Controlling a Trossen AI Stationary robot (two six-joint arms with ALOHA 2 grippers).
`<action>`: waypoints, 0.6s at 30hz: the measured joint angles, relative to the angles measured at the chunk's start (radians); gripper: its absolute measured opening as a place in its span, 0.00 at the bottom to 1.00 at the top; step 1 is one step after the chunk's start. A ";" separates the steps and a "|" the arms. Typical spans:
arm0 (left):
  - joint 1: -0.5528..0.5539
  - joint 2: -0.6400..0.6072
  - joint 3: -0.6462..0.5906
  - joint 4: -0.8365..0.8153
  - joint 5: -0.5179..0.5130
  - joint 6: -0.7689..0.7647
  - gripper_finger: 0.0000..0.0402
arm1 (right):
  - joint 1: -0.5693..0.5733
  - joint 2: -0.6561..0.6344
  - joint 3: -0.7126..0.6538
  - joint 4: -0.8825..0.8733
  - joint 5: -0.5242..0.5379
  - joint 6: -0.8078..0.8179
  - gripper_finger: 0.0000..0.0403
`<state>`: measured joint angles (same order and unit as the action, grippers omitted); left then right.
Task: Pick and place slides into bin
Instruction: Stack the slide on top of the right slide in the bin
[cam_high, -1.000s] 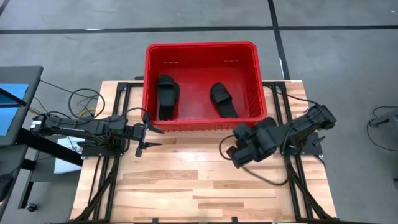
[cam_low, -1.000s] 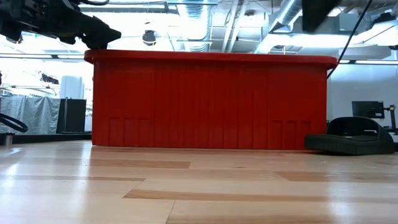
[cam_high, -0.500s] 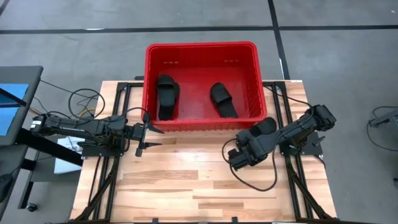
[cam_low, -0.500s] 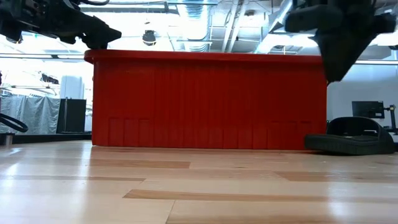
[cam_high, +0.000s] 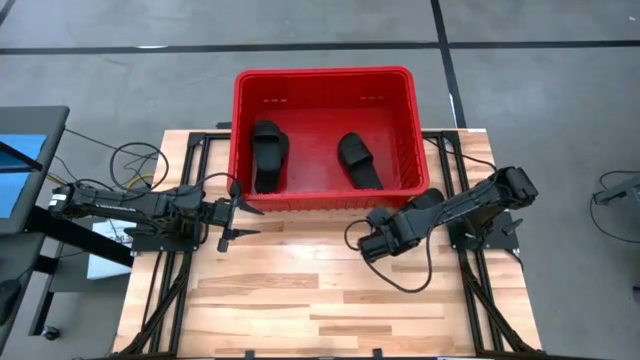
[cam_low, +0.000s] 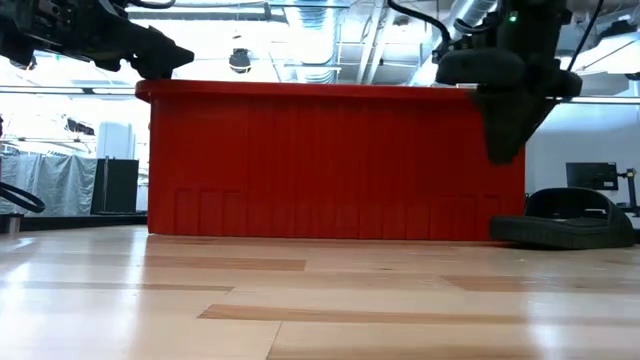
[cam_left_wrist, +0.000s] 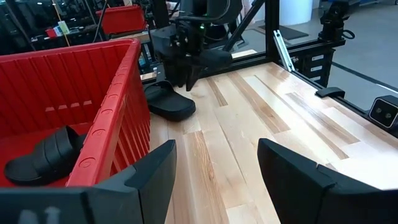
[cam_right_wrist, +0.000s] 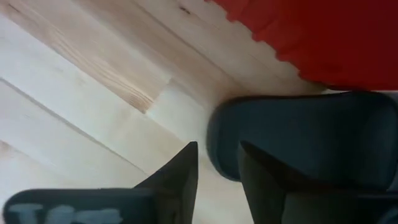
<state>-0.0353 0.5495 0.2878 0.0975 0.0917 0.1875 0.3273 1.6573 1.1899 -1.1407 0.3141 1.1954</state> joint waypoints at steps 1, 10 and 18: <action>0.000 0.000 0.000 -0.001 0.000 0.000 0.54 | 0.004 0.000 -0.008 0.001 0.000 0.000 0.28; 0.000 0.000 0.000 -0.002 0.000 0.000 0.54 | 0.046 0.000 -0.105 0.062 0.000 0.000 0.41; 0.000 0.000 0.000 -0.002 0.000 0.000 0.54 | 0.073 0.000 -0.174 0.185 -0.006 -0.045 0.49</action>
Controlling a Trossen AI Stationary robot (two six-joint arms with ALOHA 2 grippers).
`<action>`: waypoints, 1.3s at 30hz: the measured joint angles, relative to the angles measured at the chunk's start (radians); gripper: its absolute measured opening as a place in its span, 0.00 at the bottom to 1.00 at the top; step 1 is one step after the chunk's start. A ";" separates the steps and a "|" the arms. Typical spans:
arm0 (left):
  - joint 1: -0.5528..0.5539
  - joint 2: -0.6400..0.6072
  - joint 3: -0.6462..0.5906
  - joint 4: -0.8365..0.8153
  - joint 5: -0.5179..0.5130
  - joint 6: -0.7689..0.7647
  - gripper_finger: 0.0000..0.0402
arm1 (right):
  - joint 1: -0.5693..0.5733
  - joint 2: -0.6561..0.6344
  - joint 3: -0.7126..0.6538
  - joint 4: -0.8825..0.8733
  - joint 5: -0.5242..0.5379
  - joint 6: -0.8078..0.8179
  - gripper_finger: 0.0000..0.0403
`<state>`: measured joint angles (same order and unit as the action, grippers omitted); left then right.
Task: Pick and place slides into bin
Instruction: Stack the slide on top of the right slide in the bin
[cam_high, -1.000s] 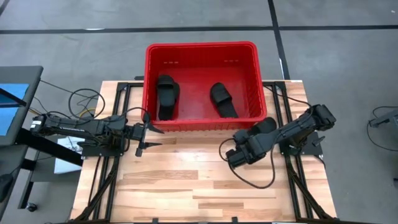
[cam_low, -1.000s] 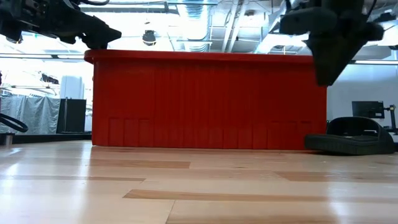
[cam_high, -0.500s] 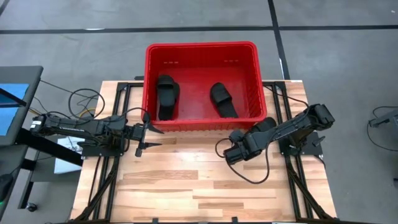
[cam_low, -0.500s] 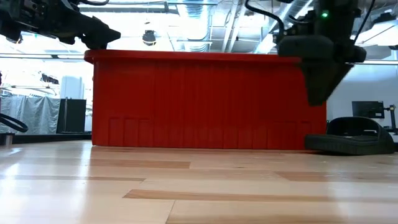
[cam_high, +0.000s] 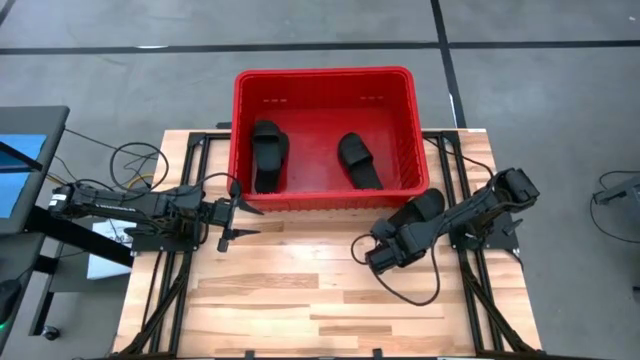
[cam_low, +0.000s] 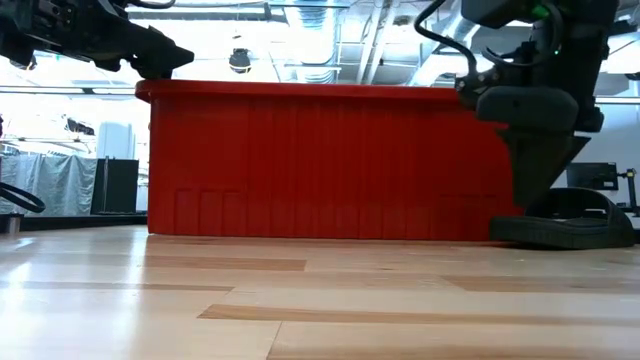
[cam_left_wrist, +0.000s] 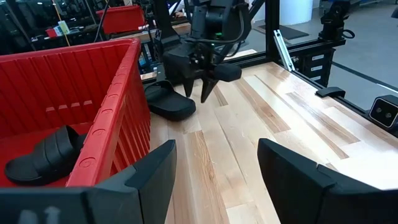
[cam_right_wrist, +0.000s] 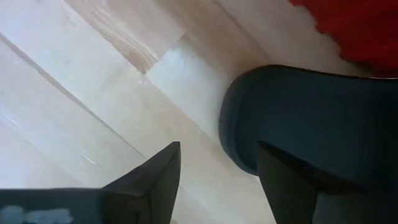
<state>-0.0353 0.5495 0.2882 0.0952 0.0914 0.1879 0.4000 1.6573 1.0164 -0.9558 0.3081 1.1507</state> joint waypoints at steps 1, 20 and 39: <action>0.000 0.000 0.000 0.000 0.000 0.000 0.54 | 0.000 0.000 -0.007 0.012 -0.001 0.000 0.50; 0.000 0.000 0.000 -0.001 -0.001 0.000 0.54 | -0.023 0.000 -0.041 0.056 -0.016 -0.088 0.57; 0.000 0.000 0.000 -0.001 -0.001 0.000 0.54 | -0.034 0.189 -0.026 0.053 -0.034 -0.138 0.57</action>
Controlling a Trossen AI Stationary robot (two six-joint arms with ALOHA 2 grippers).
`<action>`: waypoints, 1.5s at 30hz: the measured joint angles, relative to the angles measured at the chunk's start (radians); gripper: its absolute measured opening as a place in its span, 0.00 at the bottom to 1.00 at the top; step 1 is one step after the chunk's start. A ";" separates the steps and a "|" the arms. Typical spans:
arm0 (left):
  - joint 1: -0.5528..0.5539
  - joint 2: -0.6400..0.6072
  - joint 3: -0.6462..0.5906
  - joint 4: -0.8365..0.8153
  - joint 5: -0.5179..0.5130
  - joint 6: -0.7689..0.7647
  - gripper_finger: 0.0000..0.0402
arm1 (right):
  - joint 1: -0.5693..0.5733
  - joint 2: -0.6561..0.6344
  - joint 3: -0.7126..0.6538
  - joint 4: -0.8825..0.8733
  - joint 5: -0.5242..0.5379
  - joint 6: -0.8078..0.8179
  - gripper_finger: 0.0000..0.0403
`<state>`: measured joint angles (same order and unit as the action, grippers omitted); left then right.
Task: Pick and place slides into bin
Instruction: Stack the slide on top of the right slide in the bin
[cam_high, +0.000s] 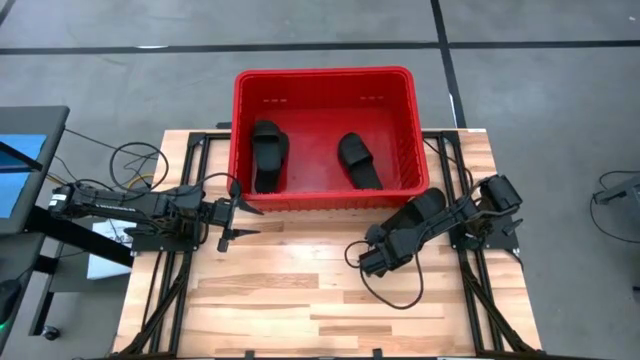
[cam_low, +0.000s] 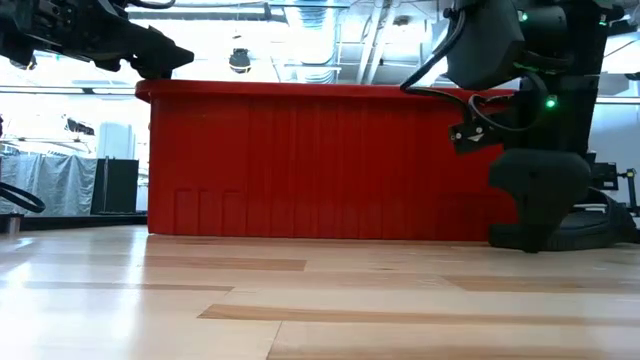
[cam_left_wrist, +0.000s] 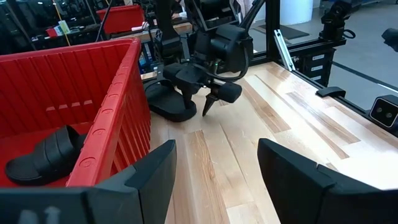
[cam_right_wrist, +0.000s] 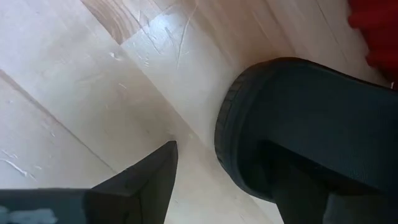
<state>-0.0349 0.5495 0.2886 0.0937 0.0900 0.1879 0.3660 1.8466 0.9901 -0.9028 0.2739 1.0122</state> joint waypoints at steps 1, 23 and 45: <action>0.000 0.000 0.000 0.000 0.000 0.000 0.54 | 0.000 0.001 0.000 0.000 0.001 0.000 0.57; 0.000 0.000 0.000 0.000 0.000 0.000 0.54 | -0.017 -0.023 -0.010 -0.009 -0.045 0.058 0.04; 0.000 0.000 0.000 0.001 0.000 0.000 0.54 | 0.140 -0.011 0.201 -0.025 -0.171 0.138 0.01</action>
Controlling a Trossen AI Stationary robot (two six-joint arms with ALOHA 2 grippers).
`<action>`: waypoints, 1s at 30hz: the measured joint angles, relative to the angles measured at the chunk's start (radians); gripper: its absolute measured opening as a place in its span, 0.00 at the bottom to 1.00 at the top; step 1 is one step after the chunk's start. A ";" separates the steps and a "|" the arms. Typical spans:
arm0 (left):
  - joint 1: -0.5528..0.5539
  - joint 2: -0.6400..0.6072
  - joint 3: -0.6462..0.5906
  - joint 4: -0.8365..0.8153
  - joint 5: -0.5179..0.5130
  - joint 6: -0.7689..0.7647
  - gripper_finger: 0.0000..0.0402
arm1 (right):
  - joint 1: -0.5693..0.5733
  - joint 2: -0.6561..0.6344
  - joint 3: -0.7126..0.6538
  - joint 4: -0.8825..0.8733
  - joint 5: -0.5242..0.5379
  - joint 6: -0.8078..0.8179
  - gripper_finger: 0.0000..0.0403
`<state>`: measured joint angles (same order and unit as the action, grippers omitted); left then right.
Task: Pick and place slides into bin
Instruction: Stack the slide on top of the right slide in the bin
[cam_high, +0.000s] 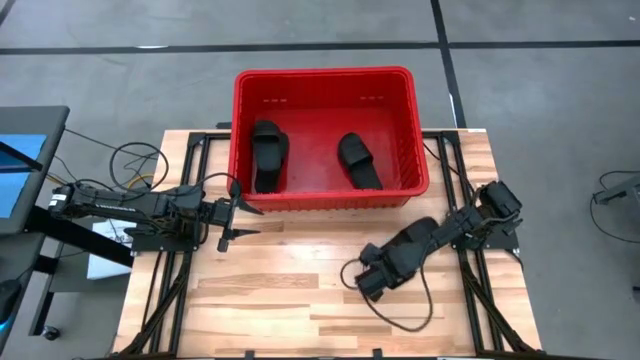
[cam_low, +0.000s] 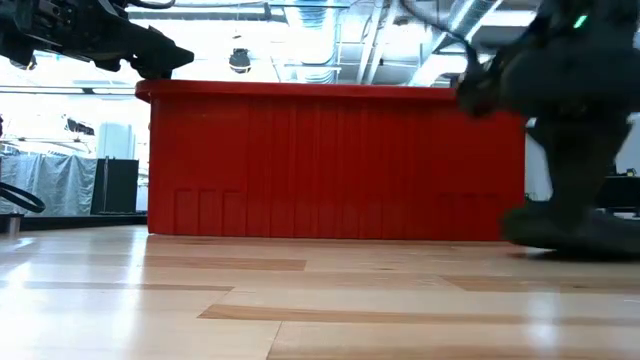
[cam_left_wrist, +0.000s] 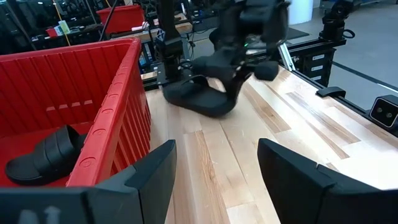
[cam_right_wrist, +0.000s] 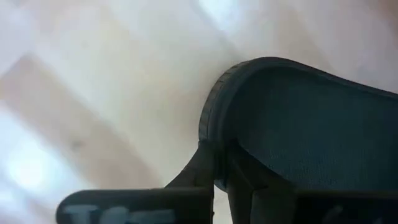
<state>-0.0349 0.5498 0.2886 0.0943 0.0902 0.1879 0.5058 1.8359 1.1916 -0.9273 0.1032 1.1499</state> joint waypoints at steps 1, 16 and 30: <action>0.000 0.000 0.000 0.000 0.000 0.000 0.54 | 0.012 0.000 0.013 -0.009 0.002 0.008 0.01; 0.000 0.000 0.000 0.000 0.000 0.000 0.54 | 0.173 -0.003 0.323 -0.305 0.182 0.014 0.00; 0.000 0.000 0.000 0.000 0.000 0.000 0.54 | 0.245 -0.005 0.667 -0.290 0.329 -0.289 0.00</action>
<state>-0.0349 0.5497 0.2886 0.0944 0.0902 0.1875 0.7506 1.8309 1.8586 -1.2171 0.4326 0.8611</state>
